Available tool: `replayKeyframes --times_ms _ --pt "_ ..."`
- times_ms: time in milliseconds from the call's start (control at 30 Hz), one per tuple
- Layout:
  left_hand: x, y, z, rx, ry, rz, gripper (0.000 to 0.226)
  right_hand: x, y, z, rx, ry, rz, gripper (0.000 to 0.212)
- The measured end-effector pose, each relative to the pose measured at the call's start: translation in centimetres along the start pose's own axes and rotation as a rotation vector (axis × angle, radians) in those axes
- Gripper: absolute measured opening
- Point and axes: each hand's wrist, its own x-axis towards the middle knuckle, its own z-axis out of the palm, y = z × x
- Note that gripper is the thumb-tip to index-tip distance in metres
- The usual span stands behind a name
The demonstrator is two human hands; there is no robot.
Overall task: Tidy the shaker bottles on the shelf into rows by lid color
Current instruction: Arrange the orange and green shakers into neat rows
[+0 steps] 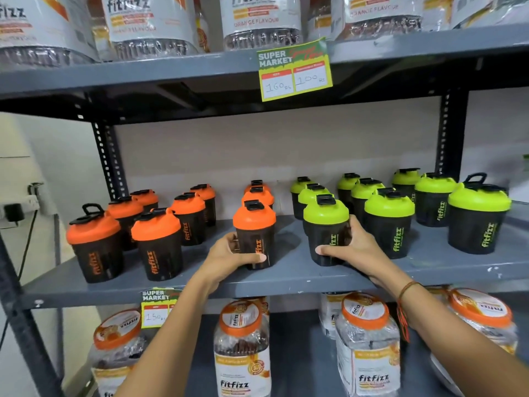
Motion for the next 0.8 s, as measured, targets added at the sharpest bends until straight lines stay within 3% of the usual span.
replayKeyframes --times_ms 233,667,800 --pt "0.2 -0.4 -0.2 0.014 -0.023 0.002 0.080 0.1 0.5 -0.7 0.032 -0.054 -0.008 0.085" --pt "0.4 -0.3 -0.7 -0.031 -0.077 0.000 0.062 0.1 0.5 -1.2 0.043 -0.126 -0.022 0.090" --pt "0.7 -0.8 -0.7 -0.036 -0.085 0.005 0.068 0.1 0.5 -1.1 0.033 -0.119 -0.012 0.094"
